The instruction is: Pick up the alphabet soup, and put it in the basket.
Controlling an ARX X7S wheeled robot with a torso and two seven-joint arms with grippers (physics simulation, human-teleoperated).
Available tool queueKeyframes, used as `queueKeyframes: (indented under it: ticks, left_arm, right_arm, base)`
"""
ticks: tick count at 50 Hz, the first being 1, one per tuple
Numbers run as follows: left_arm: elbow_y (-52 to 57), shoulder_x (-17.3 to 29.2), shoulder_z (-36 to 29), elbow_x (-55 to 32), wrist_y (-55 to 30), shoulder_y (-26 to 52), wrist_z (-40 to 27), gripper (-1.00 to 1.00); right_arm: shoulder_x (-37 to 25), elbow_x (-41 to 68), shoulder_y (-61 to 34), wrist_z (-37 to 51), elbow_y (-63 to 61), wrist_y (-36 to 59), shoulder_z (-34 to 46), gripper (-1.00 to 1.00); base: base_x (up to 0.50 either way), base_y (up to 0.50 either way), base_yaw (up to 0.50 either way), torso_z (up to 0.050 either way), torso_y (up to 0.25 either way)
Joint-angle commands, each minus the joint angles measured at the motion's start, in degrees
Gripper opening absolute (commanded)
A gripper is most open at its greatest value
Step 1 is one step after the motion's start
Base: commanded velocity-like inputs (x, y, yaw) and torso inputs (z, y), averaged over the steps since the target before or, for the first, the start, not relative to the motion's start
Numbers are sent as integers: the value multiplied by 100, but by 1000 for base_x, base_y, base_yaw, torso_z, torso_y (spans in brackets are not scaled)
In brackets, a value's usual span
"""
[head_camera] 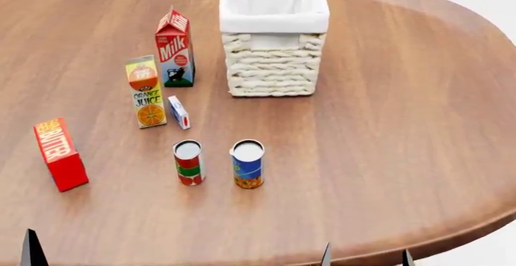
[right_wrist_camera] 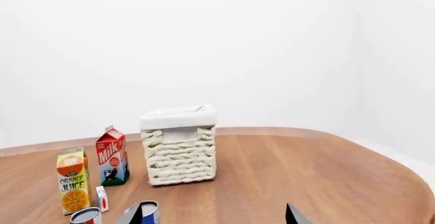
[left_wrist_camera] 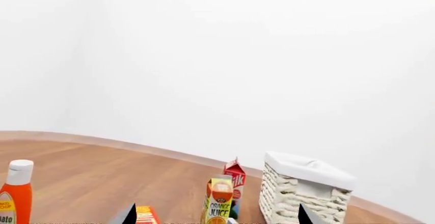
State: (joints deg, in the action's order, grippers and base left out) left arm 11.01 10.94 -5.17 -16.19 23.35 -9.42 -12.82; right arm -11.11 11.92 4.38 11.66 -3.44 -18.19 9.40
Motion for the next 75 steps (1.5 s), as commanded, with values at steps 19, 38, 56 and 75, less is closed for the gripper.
queueKeyframes:
  ticks: [19, 38, 56, 75]
  left_arm:
    - [30, 75, -87, 8, 51, -15, -103, 100]
    - [29, 126, -123, -15, 113, -30, -149, 100]
    - [39, 157, -159, 24, 159, -48, -220, 100]
    - [76, 200, -204, 36, 176, -74, -283, 100]
  right_arm:
    - [-65, 46, -45, 61, 30, 14, 121, 100]
    - [-102, -58, -71, 149, 38, 72, 227, 100]
    - [-151, -36, -69, 202, 22, 54, 261, 100]
    - [-194, -27, -55, 258, -10, 38, 308, 100]
  base:
    - [0, -215, 0, 0, 0]
    - [165, 0, 0, 0, 0]
    - [187, 0, 0, 0, 0]
    - [219, 0, 0, 0, 0]
